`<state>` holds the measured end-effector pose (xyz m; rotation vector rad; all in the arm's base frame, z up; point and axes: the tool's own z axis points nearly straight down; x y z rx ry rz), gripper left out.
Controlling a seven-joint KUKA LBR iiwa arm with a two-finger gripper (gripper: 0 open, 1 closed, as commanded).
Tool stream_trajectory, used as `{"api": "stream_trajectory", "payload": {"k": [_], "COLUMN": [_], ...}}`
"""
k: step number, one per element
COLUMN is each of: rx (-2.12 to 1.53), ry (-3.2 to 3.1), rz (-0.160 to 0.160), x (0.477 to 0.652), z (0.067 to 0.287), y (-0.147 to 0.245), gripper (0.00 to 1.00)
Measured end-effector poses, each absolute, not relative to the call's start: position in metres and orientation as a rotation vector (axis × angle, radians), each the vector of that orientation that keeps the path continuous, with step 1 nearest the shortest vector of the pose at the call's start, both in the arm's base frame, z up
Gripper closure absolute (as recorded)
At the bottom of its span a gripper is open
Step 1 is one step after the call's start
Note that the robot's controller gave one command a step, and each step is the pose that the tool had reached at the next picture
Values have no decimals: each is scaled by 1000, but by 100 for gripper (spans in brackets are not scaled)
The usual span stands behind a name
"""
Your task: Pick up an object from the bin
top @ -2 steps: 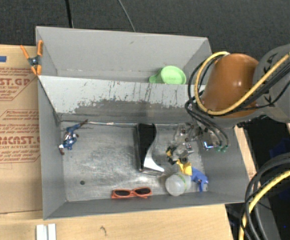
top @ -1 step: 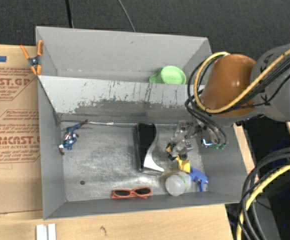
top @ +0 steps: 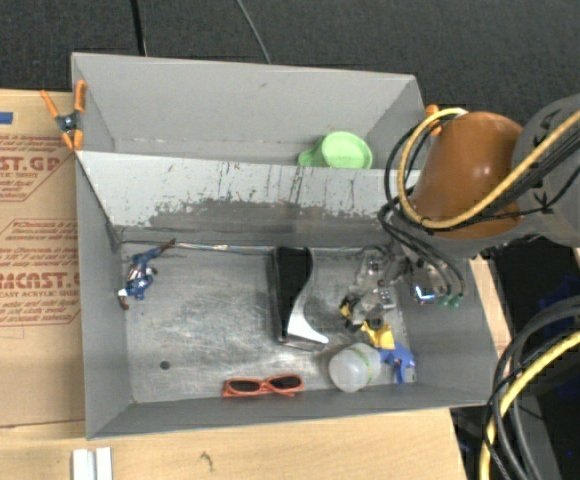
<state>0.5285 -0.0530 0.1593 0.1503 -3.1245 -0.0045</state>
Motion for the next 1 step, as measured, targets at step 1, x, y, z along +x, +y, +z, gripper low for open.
{"api": "stream_trajectory", "payload": {"k": [1], "rx": [229], "ry": [-3132], "rz": [-1], "x": [539], "z": [225], "y": [-49], "gripper": [100]}}
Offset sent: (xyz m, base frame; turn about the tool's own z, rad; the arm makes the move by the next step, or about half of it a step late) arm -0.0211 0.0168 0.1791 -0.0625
